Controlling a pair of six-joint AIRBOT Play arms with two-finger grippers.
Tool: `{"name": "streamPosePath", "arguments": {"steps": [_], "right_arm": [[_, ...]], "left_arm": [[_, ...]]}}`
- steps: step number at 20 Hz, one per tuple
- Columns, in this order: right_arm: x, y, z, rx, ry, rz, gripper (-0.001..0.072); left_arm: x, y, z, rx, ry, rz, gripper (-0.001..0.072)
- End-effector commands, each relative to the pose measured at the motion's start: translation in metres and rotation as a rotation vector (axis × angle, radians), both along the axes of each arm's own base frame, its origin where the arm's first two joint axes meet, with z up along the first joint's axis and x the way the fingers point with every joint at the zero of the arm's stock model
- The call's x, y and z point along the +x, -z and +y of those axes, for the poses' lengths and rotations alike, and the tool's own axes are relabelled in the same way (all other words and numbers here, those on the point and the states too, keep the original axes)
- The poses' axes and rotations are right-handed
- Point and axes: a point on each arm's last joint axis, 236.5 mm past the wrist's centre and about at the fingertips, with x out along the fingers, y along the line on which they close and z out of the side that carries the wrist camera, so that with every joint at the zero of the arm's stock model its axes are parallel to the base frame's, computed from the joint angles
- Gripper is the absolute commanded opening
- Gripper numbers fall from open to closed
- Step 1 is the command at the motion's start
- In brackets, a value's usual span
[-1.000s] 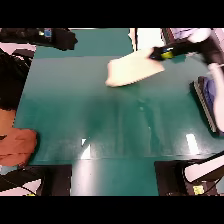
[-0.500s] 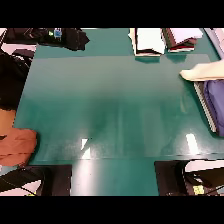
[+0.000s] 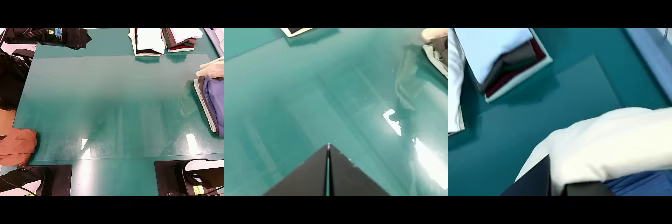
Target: Fold the shirts.
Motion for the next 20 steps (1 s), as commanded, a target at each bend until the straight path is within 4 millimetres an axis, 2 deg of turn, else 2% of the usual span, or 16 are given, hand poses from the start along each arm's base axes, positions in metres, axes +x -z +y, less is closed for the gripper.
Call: {"name": "streamPosePath", "arguments": {"steps": [1, 3, 6, 11, 14, 17, 19, 20], "right_arm": [[-0.018, -0.023, 0.003, -0.040, 0.006, -0.015, 0.0017], [-0.038, -0.008, 0.006, -0.056, -0.018, 0.044, 0.0017], [-0.080, 0.023, 0.002, -0.047, -0.011, 0.136, 0.0017], [-0.191, 0.095, -0.025, -0.070, 0.179, 0.421, 0.0017], [-0.238, 0.136, -0.023, 0.012, 0.255, 0.500, 0.0036], [-0.266, 0.163, -0.022, 0.084, 0.310, 0.529, 0.0353], [-0.275, 0.166, -0.026, 0.097, 0.337, 0.530, 0.0484], [-0.275, 0.161, -0.027, 0.093, 0.341, 0.522, 0.0511]], "left_arm": [[-0.002, 0.003, 0.000, 0.008, 0.005, 0.014, 0.0022], [-0.003, 0.005, 0.000, 0.014, 0.008, 0.020, 0.0022], [-0.005, 0.008, 0.001, 0.023, 0.012, 0.032, 0.0022], [-0.008, 0.013, 0.001, 0.042, 0.023, 0.046, 0.0023], [-0.010, 0.015, 0.002, 0.054, 0.031, 0.047, 0.0023], [-0.011, 0.017, 0.002, 0.064, 0.038, 0.050, 0.0023], [-0.011, 0.017, 0.002, 0.065, 0.038, 0.051, 0.0023], [-0.011, 0.017, 0.002, 0.066, 0.039, 0.050, 0.0023]]}}
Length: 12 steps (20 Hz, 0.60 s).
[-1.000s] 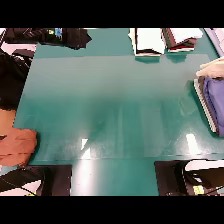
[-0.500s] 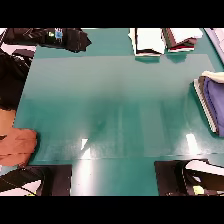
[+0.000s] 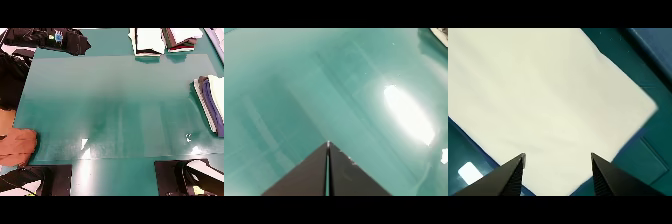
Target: Fold the shirts.
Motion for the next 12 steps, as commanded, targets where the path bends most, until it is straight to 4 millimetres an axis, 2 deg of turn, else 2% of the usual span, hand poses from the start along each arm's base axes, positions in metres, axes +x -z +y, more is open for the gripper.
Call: {"name": "streamPosePath", "arguments": {"steps": [1, 3, 5, 6, 7, 9, 12], "right_arm": [[-0.014, 0.000, -0.004, -0.001, 0.039, 0.000, 0.0511], [0.024, -0.035, 0.000, -0.027, -0.004, -0.143, 0.0510], [0.085, -0.080, 0.026, -0.024, -0.106, -0.347, 0.0508], [0.117, -0.099, 0.053, 0.002, -0.189, -0.428, 0.0508], [0.145, -0.113, 0.088, 0.040, -0.288, -0.481, 0.0508], [0.188, -0.120, 0.168, 0.117, -0.498, -0.511, 0.0507], [0.220, -0.118, 0.288, 0.158, -0.796, -0.487, 0.0507]], "left_arm": [[-0.001, 0.001, 0.000, 0.009, 0.007, -0.002, 0.0023], [0.000, 0.000, 0.000, 0.005, 0.005, -0.008, 0.0023], [0.001, -0.001, 0.000, 0.004, 0.005, -0.010, 0.0023], [0.001, -0.001, 0.000, 0.004, 0.005, -0.010, 0.0023], [0.001, -0.001, -0.001, 0.004, 0.005, -0.010, 0.0023], [0.001, 0.000, 0.000, 0.004, 0.005, -0.009, 0.0023], [0.002, -0.002, 0.000, 0.004, 0.000, -0.017, 0.0023]]}}
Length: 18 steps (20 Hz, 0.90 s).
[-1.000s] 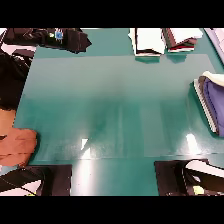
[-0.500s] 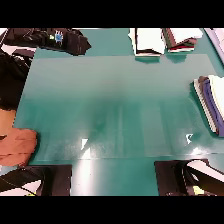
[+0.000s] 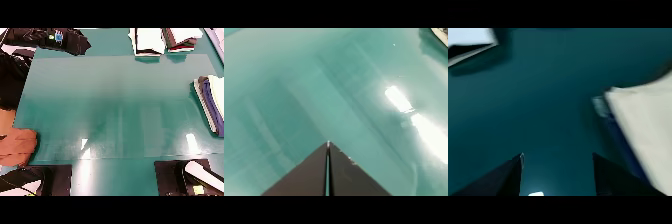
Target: Fold the shirts.
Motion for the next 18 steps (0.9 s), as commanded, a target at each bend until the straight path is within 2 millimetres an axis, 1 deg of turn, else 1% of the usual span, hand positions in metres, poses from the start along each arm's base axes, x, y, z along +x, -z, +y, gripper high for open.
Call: {"name": "streamPosePath", "arguments": {"steps": [1, 2, 4, 5, 6, 7, 8, 9, 10, 11, 13, 18], "right_arm": [[0.033, -0.014, 0.142, 0.002, -0.338, -0.054, 0.0507], [0.035, -0.013, 0.176, -0.026, -0.416, -0.060, 0.0505], [0.033, -0.011, 0.231, -0.089, -0.541, -0.075, 0.0504], [0.030, -0.010, 0.252, -0.125, -0.589, -0.083, 0.0500], [0.026, -0.008, 0.271, -0.157, -0.638, -0.089, 0.0451], [0.022, -0.006, 0.287, -0.182, -0.679, -0.092, 0.0346], [0.016, -0.005, 0.301, -0.200, -0.717, -0.093, 0.0213], [0.011, -0.004, 0.313, -0.207, -0.750, -0.093, 0.0041], [0.007, -0.003, 0.322, -0.211, -0.773, -0.095, 0.0019], [0.003, -0.003, 0.328, -0.215, -0.791, -0.096, 0.0019], [0.000, -0.003, 0.335, -0.214, -0.809, -0.097, 0.0019], [-0.002, -0.002, 0.336, -0.214, -0.815, -0.090, 0.0019]], "left_arm": [[0.001, 0.000, 0.001, 0.004, -0.005, -0.005, 0.0023], [0.001, 0.000, 0.001, 0.004, -0.005, -0.005, 0.0024], [0.001, 0.001, 0.001, 0.006, -0.004, -0.002, 0.0023], [0.001, 0.000, 0.001, 0.003, -0.004, -0.005, 0.0023], [0.003, -0.002, 0.001, -0.002, -0.007, -0.012, 0.0023], [0.004, -0.004, 0.000, -0.010, -0.010, -0.021, 0.0023], [0.006, -0.007, 0.000, -0.018, -0.014, -0.032, 0.0023], [0.007, -0.009, 0.000, -0.024, -0.017, -0.040, 0.0024], [0.008, -0.011, -0.001, -0.029, -0.019, -0.047, 0.0023], [0.010, -0.013, -0.001, -0.034, -0.022, -0.054, 0.0023], [0.013, -0.018, -0.001, -0.048, -0.028, -0.073, 0.0023], [0.015, -0.021, -0.002, -0.058, -0.033, -0.087, 0.0023]]}}
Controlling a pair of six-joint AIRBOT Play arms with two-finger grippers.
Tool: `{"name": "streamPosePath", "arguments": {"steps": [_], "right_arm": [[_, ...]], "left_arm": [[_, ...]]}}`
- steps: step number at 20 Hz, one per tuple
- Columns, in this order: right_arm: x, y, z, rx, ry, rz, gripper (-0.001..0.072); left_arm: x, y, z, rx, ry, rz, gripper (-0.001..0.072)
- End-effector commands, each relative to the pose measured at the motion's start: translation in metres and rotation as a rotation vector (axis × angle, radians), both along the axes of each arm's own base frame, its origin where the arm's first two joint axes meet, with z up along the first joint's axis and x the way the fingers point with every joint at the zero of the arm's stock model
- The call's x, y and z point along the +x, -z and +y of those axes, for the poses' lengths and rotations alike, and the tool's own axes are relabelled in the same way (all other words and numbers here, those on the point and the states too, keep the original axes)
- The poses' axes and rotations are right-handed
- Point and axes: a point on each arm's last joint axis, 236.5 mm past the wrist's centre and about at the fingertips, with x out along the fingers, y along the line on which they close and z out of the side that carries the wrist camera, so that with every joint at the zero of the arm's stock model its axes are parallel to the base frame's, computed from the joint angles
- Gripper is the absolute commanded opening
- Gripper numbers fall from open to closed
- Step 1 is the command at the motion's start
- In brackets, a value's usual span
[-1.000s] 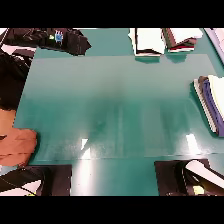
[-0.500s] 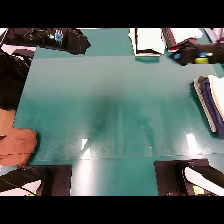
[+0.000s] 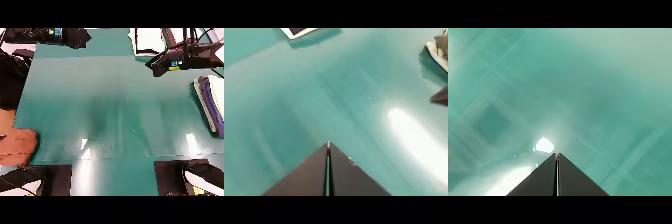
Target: Fold the shirts.
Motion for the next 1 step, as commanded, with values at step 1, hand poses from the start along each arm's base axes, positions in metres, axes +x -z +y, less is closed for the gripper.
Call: {"name": "streamPosePath", "arguments": {"steps": [1], "right_arm": [[-0.0024, 0.0003, 0.0038, -0.007, -0.011, -0.001, 0.0019]], "left_arm": [[0.0021, -0.0032, -0.0003, -0.009, -0.005, -0.012, 0.0023]]}}
